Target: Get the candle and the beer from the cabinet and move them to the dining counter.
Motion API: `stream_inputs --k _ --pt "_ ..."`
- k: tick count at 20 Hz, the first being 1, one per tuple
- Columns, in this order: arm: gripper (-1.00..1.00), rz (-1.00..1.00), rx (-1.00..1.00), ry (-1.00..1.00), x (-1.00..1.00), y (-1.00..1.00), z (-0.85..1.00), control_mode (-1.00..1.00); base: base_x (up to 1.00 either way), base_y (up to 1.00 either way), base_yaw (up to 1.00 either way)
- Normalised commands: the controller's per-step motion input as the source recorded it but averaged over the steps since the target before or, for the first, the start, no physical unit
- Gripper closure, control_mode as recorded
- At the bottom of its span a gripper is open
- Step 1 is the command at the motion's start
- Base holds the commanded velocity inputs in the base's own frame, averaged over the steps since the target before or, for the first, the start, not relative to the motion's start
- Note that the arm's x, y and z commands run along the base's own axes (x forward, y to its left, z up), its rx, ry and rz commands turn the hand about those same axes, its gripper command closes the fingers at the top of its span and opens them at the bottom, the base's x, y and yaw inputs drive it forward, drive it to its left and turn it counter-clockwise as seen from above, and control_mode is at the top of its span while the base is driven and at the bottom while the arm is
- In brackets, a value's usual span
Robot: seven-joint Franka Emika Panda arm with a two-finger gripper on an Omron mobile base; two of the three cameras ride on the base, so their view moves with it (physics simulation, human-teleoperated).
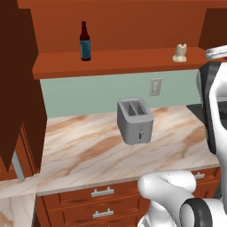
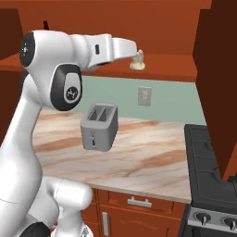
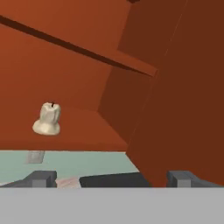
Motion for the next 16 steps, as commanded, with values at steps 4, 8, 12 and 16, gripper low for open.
stream_inputs --k 4,8,12,16 --pt "-1.00 0.05 0.20 0.00 0.02 0.08 0.00 -1.00 0.00 0.00 0.00" --pt "-1.00 0.06 0.17 0.00 0.09 0.14 0.00 -1.00 0.00 0.00 0.00" --pt "-1.00 0.09 0.13 -0.01 0.14 0.13 -0.16 -1.00 0.00 0.00 0.00" --pt "-1.00 0.10 0.14 -0.02 0.30 0.09 -0.15 -1.00 0.00 0.00 0.00"
